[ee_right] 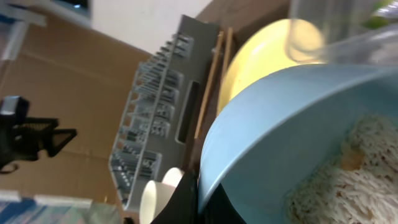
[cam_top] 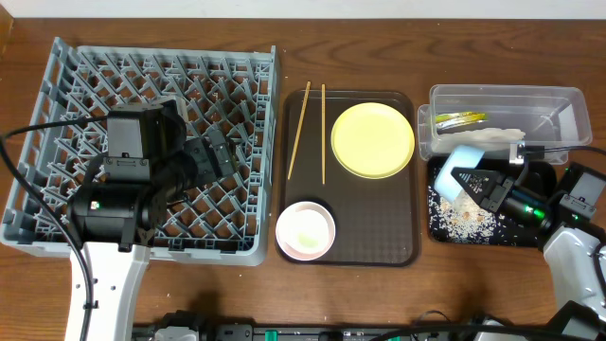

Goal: Sort waste into correct bins and load items into the dishwasher
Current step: 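Carry the blue bowl over the black tray and tip out the rice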

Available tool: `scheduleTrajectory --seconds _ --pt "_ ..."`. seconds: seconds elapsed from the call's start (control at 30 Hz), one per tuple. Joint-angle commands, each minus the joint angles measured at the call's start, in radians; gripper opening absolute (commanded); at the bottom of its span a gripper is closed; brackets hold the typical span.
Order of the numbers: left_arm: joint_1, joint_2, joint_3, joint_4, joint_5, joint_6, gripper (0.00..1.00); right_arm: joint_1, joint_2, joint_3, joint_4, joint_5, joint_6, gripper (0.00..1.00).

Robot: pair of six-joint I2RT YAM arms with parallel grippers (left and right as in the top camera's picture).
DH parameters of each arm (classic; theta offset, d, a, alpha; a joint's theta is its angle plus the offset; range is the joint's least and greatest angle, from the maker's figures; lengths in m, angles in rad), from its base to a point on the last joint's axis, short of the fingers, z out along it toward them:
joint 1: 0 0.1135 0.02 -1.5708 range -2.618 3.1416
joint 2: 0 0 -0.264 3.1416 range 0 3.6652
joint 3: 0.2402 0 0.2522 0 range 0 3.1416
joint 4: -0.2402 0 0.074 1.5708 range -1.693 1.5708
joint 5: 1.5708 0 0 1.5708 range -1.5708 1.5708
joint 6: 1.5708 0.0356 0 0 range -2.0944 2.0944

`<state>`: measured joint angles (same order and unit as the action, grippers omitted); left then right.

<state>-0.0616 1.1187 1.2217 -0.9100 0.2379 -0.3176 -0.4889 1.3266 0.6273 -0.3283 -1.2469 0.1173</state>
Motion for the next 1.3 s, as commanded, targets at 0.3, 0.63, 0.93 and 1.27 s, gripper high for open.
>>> scheduleTrajectory --seconds 0.3,0.63,0.93,1.27 --pt "0.0 0.004 0.012 -0.004 0.005 -0.001 0.98 -0.035 -0.005 -0.001 0.017 -0.069 0.02 0.01" --pt "0.0 0.004 0.012 -0.005 0.005 -0.001 0.98 -0.043 -0.005 -0.001 0.0 -0.212 -0.06 0.01" --pt "0.0 0.004 0.012 -0.002 0.005 -0.002 0.98 -0.047 -0.005 -0.001 -0.05 -0.079 -0.017 0.01" --pt "0.0 0.004 0.012 0.002 0.005 -0.001 0.98 -0.047 -0.007 -0.001 -0.046 -0.213 -0.092 0.01"
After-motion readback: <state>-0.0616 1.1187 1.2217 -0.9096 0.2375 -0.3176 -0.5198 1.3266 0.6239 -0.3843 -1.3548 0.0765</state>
